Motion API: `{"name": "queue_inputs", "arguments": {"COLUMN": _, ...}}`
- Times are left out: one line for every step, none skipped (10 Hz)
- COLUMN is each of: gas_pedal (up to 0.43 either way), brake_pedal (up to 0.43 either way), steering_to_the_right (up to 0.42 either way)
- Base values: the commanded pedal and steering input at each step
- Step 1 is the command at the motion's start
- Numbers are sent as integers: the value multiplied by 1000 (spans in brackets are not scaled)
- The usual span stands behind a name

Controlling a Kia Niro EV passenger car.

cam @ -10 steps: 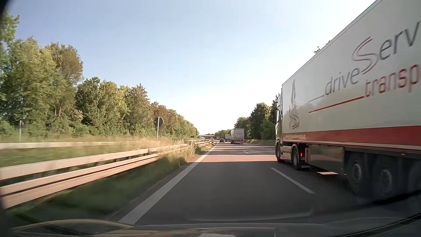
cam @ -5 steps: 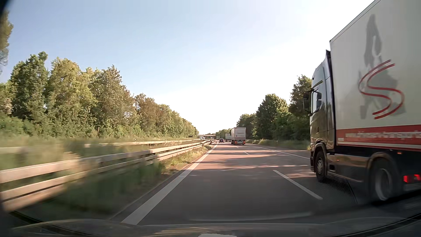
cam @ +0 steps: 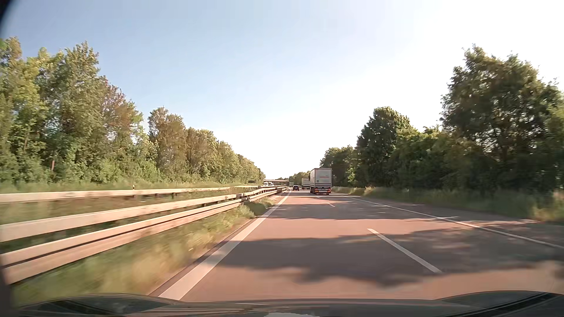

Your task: Follow the waypoints while adhering to traffic rules and regulations

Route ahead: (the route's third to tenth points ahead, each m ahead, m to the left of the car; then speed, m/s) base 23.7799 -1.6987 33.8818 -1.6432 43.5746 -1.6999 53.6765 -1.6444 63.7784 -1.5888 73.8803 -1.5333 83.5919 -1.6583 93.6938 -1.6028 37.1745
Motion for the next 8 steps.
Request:
{"name": "queue_inputs", "arguments": {"gas_pedal": 441, "brake_pedal": 12, "steering_to_the_right": -1}}
{"name": "queue_inputs", "arguments": {"gas_pedal": 441, "brake_pedal": 12, "steering_to_the_right": -1}}
{"name": "queue_inputs", "arguments": {"gas_pedal": 441, "brake_pedal": 12, "steering_to_the_right": -1}}
{"name": "queue_inputs", "arguments": {"gas_pedal": 441, "brake_pedal": 12, "steering_to_the_right": 0}}
{"name": "queue_inputs", "arguments": {"gas_pedal": 441, "brake_pedal": 12, "steering_to_the_right": 0}}
{"name": "queue_inputs", "arguments": {"gas_pedal": 441, "brake_pedal": 12, "steering_to_the_right": 0}}
{"name": "queue_inputs", "arguments": {"gas_pedal": 441, "brake_pedal": 12, "steering_to_the_right": 0}}
{"name": "queue_inputs", "arguments": {"gas_pedal": 441, "brake_pedal": 12, "steering_to_the_right": 0}}
